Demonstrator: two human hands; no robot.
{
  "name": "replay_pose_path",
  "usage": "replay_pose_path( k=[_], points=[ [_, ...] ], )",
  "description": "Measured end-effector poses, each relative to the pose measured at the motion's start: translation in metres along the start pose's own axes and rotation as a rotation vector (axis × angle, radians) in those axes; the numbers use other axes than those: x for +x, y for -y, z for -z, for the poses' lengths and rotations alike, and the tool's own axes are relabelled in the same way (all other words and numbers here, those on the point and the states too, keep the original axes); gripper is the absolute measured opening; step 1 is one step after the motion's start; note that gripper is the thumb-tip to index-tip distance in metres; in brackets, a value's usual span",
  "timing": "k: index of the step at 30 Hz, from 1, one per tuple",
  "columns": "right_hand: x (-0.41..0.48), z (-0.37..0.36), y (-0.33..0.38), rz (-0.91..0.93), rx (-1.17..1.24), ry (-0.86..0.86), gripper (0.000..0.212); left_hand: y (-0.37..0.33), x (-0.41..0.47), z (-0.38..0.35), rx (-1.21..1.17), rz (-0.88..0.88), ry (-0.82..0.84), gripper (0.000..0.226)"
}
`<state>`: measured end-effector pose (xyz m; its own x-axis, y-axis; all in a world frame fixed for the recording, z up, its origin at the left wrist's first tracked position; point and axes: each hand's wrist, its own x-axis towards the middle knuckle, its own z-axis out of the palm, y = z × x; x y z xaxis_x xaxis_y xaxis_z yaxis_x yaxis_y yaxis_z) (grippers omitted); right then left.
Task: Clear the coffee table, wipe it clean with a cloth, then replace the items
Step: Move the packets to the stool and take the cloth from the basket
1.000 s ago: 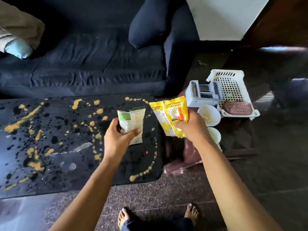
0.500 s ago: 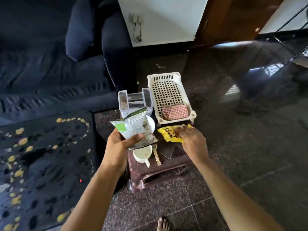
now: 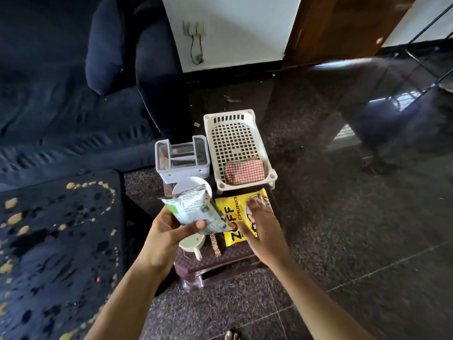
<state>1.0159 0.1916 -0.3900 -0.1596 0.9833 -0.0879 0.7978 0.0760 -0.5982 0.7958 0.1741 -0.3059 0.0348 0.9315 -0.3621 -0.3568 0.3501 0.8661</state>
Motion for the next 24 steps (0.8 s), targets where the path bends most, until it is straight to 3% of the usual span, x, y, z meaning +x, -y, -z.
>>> replay_pose_path(
  k=[2,3,5,7,9,12,14,19,24],
  points=[
    [0.009,0.019,0.03,-0.436,0.604,0.133,0.091,0.003,0.004,-0.009,0.002,0.011,0.098,0.078],
    [0.014,0.03,0.041,-0.608,0.896,0.344,0.083,0.003,0.006,-0.014,-0.015,0.023,0.147,0.064],
    [0.019,0.049,0.048,-0.71,1.238,0.642,0.067,0.005,0.011,-0.027,-0.029,0.048,0.213,0.044],
    [0.02,0.061,0.048,-0.71,1.311,0.612,0.055,0.008,0.018,-0.037,0.026,0.067,0.258,0.052],
    [0.023,0.066,0.042,-0.701,1.322,0.431,0.05,0.011,0.024,-0.046,0.048,0.09,0.219,0.055],
    [0.029,0.068,0.02,-0.653,1.266,0.184,0.048,0.017,0.032,-0.058,-0.048,0.232,-0.098,0.033],
    [0.03,0.066,0.011,-0.615,1.154,0.096,0.056,0.027,0.038,-0.063,-0.04,0.279,-0.2,0.025],
    [0.028,0.045,-0.005,-0.502,0.878,0.026,0.084,0.052,0.049,-0.074,0.766,0.215,-0.135,0.076],
    [0.027,0.031,-0.018,-0.464,0.394,0.053,0.088,0.068,0.049,-0.084,1.231,0.237,-0.103,0.083]
  ],
)
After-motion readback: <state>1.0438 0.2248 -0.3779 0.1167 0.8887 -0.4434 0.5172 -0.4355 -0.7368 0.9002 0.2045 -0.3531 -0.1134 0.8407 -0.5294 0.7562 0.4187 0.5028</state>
